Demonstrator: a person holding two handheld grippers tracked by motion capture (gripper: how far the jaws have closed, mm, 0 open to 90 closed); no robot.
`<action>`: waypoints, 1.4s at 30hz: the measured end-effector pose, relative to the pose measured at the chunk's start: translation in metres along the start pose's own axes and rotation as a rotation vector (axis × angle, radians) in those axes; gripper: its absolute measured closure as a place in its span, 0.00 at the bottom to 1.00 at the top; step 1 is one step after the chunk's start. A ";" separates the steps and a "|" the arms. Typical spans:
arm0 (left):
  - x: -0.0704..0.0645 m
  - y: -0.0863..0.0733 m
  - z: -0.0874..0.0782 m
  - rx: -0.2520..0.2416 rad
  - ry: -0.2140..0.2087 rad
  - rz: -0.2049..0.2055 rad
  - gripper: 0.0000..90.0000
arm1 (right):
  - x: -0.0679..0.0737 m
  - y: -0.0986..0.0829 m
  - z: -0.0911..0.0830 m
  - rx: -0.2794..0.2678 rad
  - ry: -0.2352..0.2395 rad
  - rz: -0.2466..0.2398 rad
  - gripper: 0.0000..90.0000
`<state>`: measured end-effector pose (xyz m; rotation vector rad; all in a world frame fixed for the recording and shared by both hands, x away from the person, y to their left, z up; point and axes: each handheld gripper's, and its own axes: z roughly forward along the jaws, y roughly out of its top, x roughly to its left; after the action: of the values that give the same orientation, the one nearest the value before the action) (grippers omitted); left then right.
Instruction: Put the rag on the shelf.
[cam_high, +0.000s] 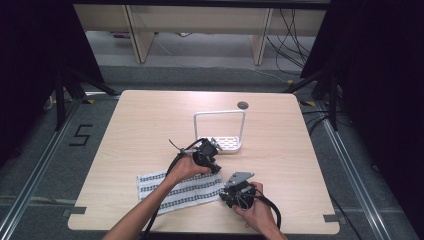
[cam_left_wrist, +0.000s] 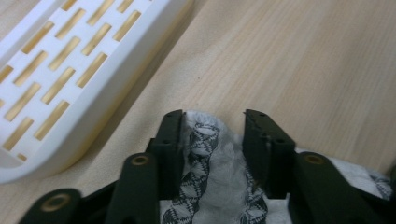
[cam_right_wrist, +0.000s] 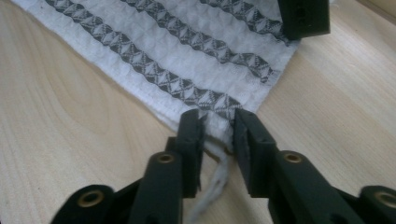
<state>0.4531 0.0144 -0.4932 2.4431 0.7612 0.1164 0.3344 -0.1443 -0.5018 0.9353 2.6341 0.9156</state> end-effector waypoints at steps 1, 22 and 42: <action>0.000 -0.001 0.000 -0.002 -0.010 0.027 0.74 | 0.001 0.000 0.002 -0.016 0.001 -0.012 0.88; 0.000 -0.003 -0.021 -0.055 -0.015 0.052 0.92 | -0.009 0.006 -0.005 -0.050 0.038 0.003 0.97; 0.008 -0.004 -0.110 -0.260 0.017 -0.075 0.92 | -0.021 0.041 -0.047 -0.207 0.029 0.011 0.97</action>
<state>0.4314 0.0766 -0.4040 2.1681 0.7923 0.1954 0.3538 -0.1555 -0.4393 0.8923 2.4981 1.1863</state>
